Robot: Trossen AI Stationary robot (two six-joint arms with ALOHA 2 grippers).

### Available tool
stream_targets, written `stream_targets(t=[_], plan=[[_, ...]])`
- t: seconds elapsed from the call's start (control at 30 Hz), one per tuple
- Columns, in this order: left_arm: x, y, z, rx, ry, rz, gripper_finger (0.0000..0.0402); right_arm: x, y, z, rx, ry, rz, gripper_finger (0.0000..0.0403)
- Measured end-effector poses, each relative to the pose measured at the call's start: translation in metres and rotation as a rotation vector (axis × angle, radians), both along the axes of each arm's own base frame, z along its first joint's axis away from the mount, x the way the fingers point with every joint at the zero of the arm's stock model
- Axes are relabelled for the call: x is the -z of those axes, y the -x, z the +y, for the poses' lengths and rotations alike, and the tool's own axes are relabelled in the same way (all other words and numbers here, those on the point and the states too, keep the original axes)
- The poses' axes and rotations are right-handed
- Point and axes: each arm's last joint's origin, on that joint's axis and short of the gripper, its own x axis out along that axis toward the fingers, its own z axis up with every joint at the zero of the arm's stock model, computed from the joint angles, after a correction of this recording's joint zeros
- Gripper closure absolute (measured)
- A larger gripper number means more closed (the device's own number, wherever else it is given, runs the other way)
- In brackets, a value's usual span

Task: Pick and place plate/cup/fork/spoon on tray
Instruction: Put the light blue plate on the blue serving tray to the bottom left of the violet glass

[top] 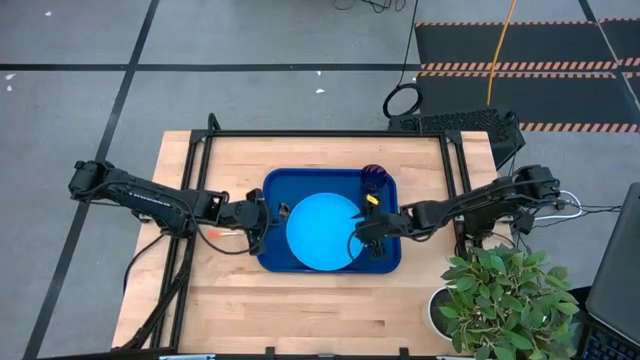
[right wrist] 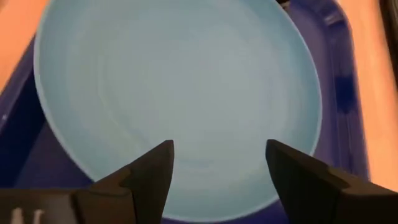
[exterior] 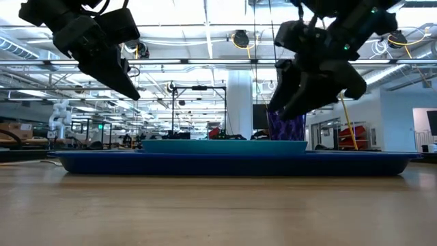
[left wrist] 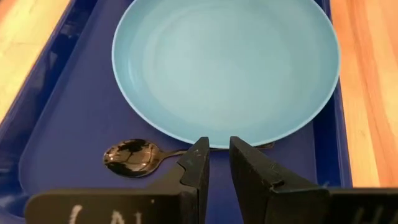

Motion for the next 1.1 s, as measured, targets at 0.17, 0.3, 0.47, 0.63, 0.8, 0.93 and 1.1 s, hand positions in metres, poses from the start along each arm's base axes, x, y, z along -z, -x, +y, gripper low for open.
stream_targets(t=[0.17,0.3,0.47,0.63,0.8,0.93,1.1], plan=[[-0.001,-0.001,0.0,-0.006,-0.007,-0.01,0.0334,-0.009,-0.022,0.003,-0.04,0.036,-0.015,0.0174],[-0.001,0.0,0.001,-0.017,-0.014,-0.009,0.0334,-0.025,-0.045,0.005,-0.082,0.076,-0.055,0.0213],[0.0,0.0,0.001,-0.019,-0.014,-0.007,0.0334,-0.024,-0.065,0.005,-0.12,0.082,-0.02,0.031],[0.0,0.0,0.001,-0.018,-0.02,-0.003,0.0334,0.004,-0.082,0.002,-0.166,0.018,0.141,0.0394],[0.0,0.0,0.001,-0.018,-0.02,-0.003,0.0334,0.024,-0.098,-0.002,-0.154,0.024,0.219,0.04],[0.0,0.0,0.001,-0.018,-0.02,-0.002,0.0334,0.031,-0.102,-0.005,-0.149,0.025,0.237,0.0402],[0.0,0.0,0.001,-0.018,-0.02,-0.002,0.0334,0.031,-0.101,-0.006,-0.142,0.021,0.249,0.0402]])
